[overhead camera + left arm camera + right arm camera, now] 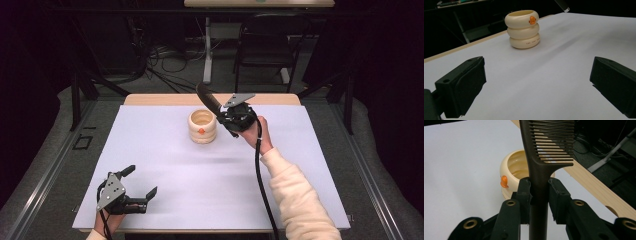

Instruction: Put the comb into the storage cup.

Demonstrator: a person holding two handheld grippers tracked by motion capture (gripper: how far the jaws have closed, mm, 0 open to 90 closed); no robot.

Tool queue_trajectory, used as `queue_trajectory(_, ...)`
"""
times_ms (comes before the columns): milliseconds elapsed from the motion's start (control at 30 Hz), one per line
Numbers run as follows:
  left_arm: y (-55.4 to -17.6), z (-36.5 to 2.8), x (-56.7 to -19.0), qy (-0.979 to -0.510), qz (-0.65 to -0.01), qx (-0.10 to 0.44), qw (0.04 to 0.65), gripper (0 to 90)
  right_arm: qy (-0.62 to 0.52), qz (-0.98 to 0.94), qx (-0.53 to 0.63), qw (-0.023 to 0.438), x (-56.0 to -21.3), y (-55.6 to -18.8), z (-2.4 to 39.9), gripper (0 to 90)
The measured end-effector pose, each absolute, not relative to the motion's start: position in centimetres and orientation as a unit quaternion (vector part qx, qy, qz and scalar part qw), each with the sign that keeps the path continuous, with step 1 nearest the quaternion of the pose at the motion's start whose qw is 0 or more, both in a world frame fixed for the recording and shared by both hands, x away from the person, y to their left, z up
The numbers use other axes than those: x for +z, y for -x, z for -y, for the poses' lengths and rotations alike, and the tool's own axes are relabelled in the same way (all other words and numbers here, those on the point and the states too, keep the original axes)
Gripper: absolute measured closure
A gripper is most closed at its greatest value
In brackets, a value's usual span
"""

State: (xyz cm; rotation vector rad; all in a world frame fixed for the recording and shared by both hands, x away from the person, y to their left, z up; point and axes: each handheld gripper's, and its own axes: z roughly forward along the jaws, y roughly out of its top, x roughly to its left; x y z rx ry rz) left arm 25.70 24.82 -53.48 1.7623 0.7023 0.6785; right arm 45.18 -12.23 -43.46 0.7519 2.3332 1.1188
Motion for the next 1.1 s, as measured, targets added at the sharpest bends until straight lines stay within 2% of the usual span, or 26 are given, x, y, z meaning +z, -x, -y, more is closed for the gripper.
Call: queue_trajectory(1100,-25.7,-24.9,-53.5,-0.737,-0.297,0.285,0.537,0.1,-0.272,-0.836,0.417,0.231,-42.1,-46.4,10.6,72.2)
